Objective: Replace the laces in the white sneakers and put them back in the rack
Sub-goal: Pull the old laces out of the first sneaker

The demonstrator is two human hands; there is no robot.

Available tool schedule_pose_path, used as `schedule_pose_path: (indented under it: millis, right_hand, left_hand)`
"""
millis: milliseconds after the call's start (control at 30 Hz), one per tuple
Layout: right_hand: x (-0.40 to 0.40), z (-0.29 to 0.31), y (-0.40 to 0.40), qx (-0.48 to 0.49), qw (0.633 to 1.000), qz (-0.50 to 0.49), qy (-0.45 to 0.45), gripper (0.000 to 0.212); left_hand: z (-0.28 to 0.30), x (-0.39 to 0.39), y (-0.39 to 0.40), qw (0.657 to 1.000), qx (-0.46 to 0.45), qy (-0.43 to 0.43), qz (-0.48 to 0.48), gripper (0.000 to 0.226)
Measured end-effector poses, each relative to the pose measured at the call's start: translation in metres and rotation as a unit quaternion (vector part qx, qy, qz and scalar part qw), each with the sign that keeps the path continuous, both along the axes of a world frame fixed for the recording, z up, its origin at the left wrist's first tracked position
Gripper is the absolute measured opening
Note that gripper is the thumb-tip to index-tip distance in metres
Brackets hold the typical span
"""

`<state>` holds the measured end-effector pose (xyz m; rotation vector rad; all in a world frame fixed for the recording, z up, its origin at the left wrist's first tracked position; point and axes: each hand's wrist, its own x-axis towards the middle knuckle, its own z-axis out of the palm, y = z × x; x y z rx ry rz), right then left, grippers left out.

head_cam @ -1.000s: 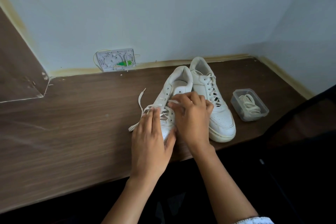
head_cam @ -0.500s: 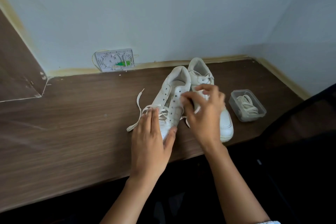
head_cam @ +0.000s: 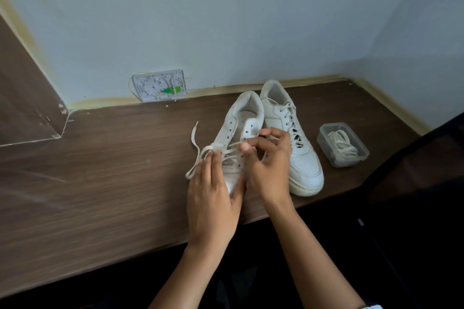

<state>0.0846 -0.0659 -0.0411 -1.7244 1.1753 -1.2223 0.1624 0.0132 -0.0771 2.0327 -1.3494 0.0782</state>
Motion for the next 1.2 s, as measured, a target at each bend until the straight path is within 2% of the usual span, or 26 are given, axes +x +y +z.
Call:
schedule_pose_path:
  millis: [100, 133, 167, 200, 267, 333, 433, 533, 633, 733, 833, 900, 967, 1067, 1133, 1200]
  right_hand:
    - [-0.007, 0.011, 0.003, 0.161, 0.971, 0.021, -0.174, 0.025]
    - [-0.006, 0.013, 0.005, 0.177, 0.965, 0.012, -0.193, 0.020]
    - [-0.004, 0.015, 0.009, 0.149, 0.973, -0.011, -0.174, 0.012]
    - [-0.002, 0.017, 0.012, 0.094, 0.986, -0.037, -0.132, 0.003]
    - [-0.002, 0.015, 0.014, -0.062, 0.996, -0.056, -0.012, 0.019]
    - [-0.001, 0.012, 0.011, -0.166, 0.976, -0.057, 0.127, 0.023]
    - [0.004, 0.003, 0.009, -0.181, 0.934, -0.058, 0.302, 0.021]
    - [0.008, -0.005, 0.007, -0.195, 0.915, -0.056, 0.348, 0.021]
    - [0.007, -0.004, 0.000, -0.177, 0.948, -0.035, 0.260, 0.011]
    - [0.003, 0.003, -0.003, -0.112, 0.988, -0.068, 0.075, 0.019]
    - [-0.005, 0.016, -0.006, -0.042, 0.980, -0.133, -0.145, 0.021]
    - [-0.012, 0.021, -0.006, -0.048, 0.969, -0.174, -0.168, 0.018]
    - [-0.016, 0.024, -0.006, -0.082, 0.978, -0.169, -0.095, 0.016]
    - [-0.015, 0.021, -0.004, -0.149, 0.981, -0.081, 0.091, 0.017]
    - [-0.008, 0.015, -0.002, -0.169, 0.955, -0.038, 0.241, 0.026]
    - [0.000, 0.008, -0.001, -0.186, 0.924, -0.032, 0.332, 0.027]
  left_hand:
    - [0.001, -0.002, -0.002, 1.000, -0.012, 0.005, 0.005, 0.069]
    - [0.001, -0.002, -0.001, 1.000, -0.012, 0.004, 0.003, 0.069]
    - [0.001, -0.002, -0.001, 1.000, -0.009, 0.003, 0.000, 0.070]
    - [0.001, -0.002, -0.001, 1.000, -0.004, 0.003, -0.003, 0.071]
    - [0.001, 0.000, -0.001, 1.000, 0.007, 0.002, -0.011, 0.072]
    - [0.000, 0.001, -0.001, 1.000, 0.018, -0.002, -0.018, 0.072]
    - [0.000, 0.001, 0.000, 0.999, 0.040, -0.012, -0.021, 0.076]
    - [0.000, 0.001, 0.000, 0.999, 0.045, -0.013, -0.024, 0.080]
    - [-0.001, 0.001, 0.000, 0.999, 0.036, -0.019, -0.019, 0.075]
    - [-0.001, -0.001, -0.001, 1.000, 0.020, -0.021, -0.002, 0.070]
    - [-0.002, -0.003, -0.001, 1.000, 0.010, -0.019, 0.007, 0.072]
    - [-0.003, -0.003, -0.001, 1.000, 0.011, -0.018, 0.008, 0.073]
    - [-0.002, -0.003, -0.001, 1.000, 0.013, -0.016, 0.006, 0.073]
    - [-0.002, -0.002, -0.001, 1.000, 0.014, -0.016, 0.002, 0.073]
    - [-0.003, -0.001, -0.001, 1.000, 0.016, -0.017, -0.008, 0.072]
    - [-0.003, 0.001, -0.001, 0.999, 0.030, -0.021, -0.019, 0.074]
